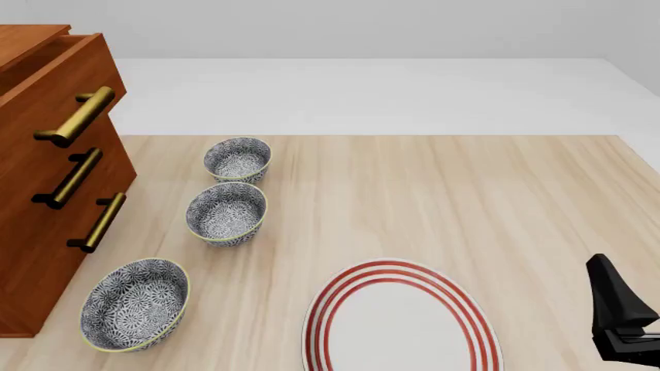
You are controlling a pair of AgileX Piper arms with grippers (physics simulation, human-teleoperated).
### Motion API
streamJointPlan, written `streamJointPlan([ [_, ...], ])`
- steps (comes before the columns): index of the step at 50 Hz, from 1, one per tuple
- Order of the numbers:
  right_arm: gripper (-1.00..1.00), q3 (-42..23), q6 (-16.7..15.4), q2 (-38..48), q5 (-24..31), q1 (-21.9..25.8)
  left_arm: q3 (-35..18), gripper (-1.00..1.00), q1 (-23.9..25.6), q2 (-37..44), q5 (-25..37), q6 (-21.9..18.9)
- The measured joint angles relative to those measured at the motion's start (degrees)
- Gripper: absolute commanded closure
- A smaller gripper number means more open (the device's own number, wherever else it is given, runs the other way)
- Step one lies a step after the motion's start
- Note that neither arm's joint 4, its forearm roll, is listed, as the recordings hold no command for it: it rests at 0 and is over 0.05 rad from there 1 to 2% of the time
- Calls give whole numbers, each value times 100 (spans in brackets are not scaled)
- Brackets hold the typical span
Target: Open the top drawer of the cabinet.
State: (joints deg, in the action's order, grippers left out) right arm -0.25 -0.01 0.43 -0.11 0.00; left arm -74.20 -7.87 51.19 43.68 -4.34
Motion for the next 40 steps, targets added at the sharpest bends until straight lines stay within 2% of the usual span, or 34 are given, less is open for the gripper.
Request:
streamJointPlan([
  [22,-100,0,0,0,0,0,32,-100,-172,492,-165,177],
  [40,-100,0,0,0,0,0,154,-100,-212,876,-296,102],
])
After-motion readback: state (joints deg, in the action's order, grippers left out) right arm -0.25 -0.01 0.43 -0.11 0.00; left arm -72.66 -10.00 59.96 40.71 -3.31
